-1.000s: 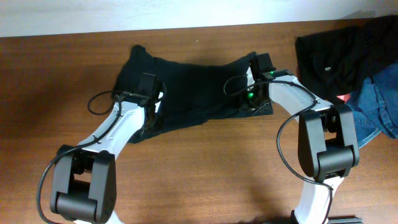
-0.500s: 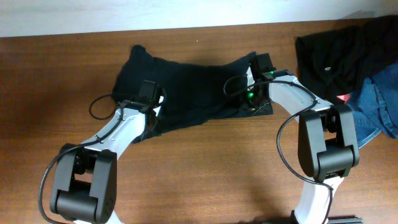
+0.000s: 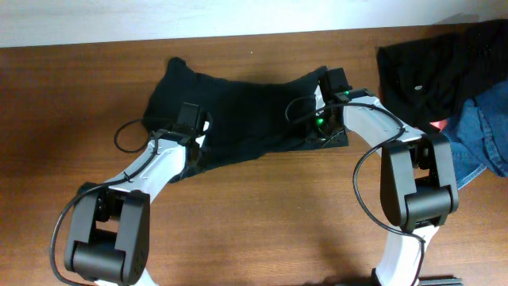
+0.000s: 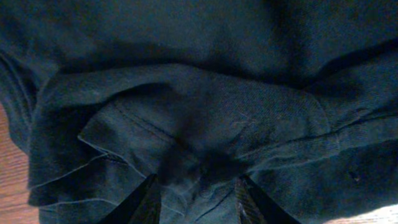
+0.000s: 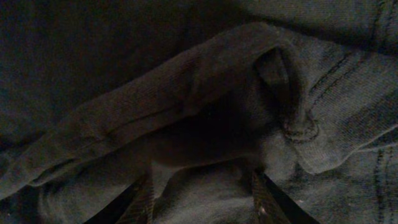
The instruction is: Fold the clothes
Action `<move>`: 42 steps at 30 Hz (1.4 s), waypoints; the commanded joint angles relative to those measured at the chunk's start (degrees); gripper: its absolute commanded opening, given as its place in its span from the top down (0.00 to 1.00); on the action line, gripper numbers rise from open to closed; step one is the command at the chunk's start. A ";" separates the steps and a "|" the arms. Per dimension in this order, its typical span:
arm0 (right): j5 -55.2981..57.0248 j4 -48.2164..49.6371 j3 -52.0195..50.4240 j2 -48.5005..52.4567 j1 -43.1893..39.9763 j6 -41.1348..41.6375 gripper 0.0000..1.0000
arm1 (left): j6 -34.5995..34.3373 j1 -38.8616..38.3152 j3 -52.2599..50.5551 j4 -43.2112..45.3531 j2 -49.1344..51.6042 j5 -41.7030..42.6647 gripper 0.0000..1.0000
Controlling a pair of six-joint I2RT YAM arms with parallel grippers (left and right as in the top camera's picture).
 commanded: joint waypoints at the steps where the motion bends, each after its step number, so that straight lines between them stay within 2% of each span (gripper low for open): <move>1: 3.37 0.33 -2.64 4.44 -0.44 -0.39 0.53 | 0.92 -0.07 -0.66 0.20 1.20 0.00 0.61; 6: 3.37 0.31 -2.64 4.44 -0.44 -0.39 0.53 | 0.94 -0.07 -0.66 0.39 1.25 0.00 0.78; 11: 3.34 0.31 -2.64 4.44 -0.44 -0.39 0.53 | 1.11 -0.07 -0.66 0.98 1.25 -0.09 0.83; 14: 3.34 0.31 -2.64 4.44 -0.44 -0.39 0.53 | 1.11 -0.07 -0.66 1.22 1.25 -0.07 0.91; 19: 3.34 0.31 -2.64 4.44 -0.44 -0.39 0.53 | 1.09 -0.07 -0.66 1.22 1.25 -0.02 0.99; 25: 3.34 0.28 -2.64 4.44 -0.44 -0.39 0.53 | 1.11 -0.07 -0.59 2.89 1.20 -0.59 1.00; 31: 3.34 0.31 -2.64 4.44 -0.44 -0.39 0.52 | 1.09 -0.07 1.07 2.97 1.05 -7.74 1.00; 34: 3.37 0.31 -2.64 4.44 -0.44 -0.39 0.52 | 1.46 -0.07 2.32 3.15 1.05 -8.39 1.00; 42: 3.34 0.33 -2.64 4.44 -0.44 -0.39 0.53 | 10.19 -0.07 4.52 4.13 1.05 -8.39 1.00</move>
